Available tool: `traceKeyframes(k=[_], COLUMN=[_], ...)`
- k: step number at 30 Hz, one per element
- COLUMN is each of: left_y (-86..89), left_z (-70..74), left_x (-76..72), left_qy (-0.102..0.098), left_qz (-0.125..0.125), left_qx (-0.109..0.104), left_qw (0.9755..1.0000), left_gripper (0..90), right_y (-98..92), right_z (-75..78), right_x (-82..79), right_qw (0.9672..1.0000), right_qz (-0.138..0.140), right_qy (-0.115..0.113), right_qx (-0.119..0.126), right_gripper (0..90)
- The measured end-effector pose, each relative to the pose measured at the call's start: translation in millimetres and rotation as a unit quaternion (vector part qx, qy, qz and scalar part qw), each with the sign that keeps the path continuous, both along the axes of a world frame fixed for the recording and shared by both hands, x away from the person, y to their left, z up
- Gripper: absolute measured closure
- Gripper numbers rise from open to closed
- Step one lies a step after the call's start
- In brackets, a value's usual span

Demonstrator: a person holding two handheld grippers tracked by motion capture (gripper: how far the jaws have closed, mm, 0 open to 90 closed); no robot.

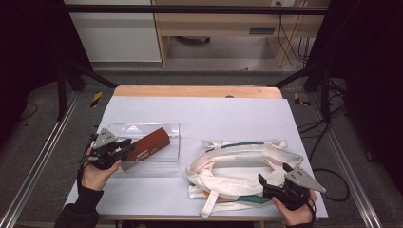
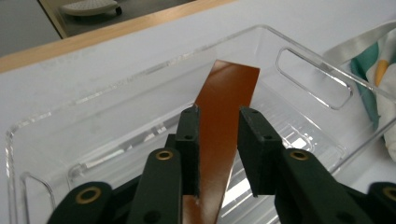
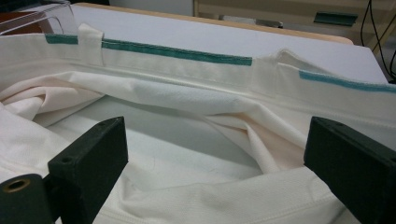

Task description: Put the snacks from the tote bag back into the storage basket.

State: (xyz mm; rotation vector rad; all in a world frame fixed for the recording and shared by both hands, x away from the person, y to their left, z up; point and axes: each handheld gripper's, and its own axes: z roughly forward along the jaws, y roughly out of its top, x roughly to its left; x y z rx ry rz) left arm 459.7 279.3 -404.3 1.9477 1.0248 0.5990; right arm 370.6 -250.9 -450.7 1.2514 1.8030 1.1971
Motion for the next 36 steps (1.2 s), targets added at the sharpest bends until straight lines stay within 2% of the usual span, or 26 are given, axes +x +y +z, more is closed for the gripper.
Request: traceKeyframes(k=[5,11,16,24,36], left_y=[-0.7,-2.3,-4.3,-5.4,1.3], left_z=[-8.8,-13.5,-17.8,-21.1,-21.4], left_x=[-3.6,-2.5,-1.3,0.9,3.7], left_qy=[0.014,0.03,0.045,0.064,0.066], left_qz=[0.01,0.0,-0.008,-0.014,0.003], left_qx=[0.005,0.007,0.015,0.027,0.028], left_qw=[0.9998,0.9995,0.9988,0.9975,0.9974], left_gripper=[78.6,86.1,89.0,90.0,90.0], right_y=[2.3,2.0,2.6,3.1,3.7], right_z=[-2.4,-3.4,-3.9,-4.8,-5.4], right_x=[0.3,0.1,0.3,0.7,0.9], right_qw=[1.0,1.0,1.0,1.0,0.9999], right_qz=[0.004,0.004,0.005,0.006,0.006], right_qy=[0.002,0.004,0.004,0.005,0.006], right_qx=[-0.003,-0.002,-0.005,-0.004,-0.005], right_gripper=[7.0,7.0,7.0,7.0,7.0])
